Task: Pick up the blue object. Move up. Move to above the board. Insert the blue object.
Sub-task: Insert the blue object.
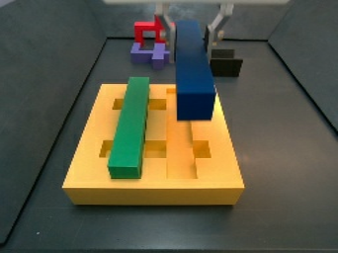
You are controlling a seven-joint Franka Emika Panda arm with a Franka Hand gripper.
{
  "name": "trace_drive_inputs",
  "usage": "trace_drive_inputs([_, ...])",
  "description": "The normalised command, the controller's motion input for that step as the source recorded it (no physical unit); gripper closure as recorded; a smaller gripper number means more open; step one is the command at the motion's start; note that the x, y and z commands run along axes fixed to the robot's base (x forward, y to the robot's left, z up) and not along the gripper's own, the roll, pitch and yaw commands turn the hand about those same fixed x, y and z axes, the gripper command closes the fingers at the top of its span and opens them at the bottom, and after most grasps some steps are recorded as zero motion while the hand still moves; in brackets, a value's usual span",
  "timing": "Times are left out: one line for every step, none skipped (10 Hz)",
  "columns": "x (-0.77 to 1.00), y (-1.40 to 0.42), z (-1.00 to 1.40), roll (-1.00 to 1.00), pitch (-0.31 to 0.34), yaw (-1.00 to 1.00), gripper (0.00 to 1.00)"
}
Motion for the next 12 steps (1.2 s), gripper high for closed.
trace_drive_inputs([-0.06,-0.16,-0.81,0.12,-0.217,-0.04,1.00])
trace_drive_inputs([-0.07,-0.12,-0.76,0.17,-0.196,-0.04,1.00])
trace_drive_inputs([-0.07,-0.11,-0.72,0.23,-0.170,-0.03,1.00])
trace_drive_inputs([-0.09,-0.07,-0.67,0.26,-0.130,0.00,1.00])
trace_drive_inputs([0.00,0.00,-0.58,0.15,-0.026,0.00,1.00])
trace_drive_inputs([0.00,0.00,-0.45,0.03,-0.019,0.00,1.00])
trace_drive_inputs([0.00,0.00,-0.41,0.01,0.000,0.00,1.00])
trace_drive_inputs([0.05,-0.02,-0.47,0.00,0.000,0.04,1.00])
trace_drive_inputs([0.00,-0.07,-0.41,0.00,0.000,0.03,1.00])
trace_drive_inputs([0.00,-0.08,-0.32,0.00,0.000,0.01,1.00])
trace_drive_inputs([0.11,-0.29,-0.15,0.06,0.040,0.00,1.00])
trace_drive_inputs([0.06,-0.20,-0.23,0.11,0.029,0.00,1.00])
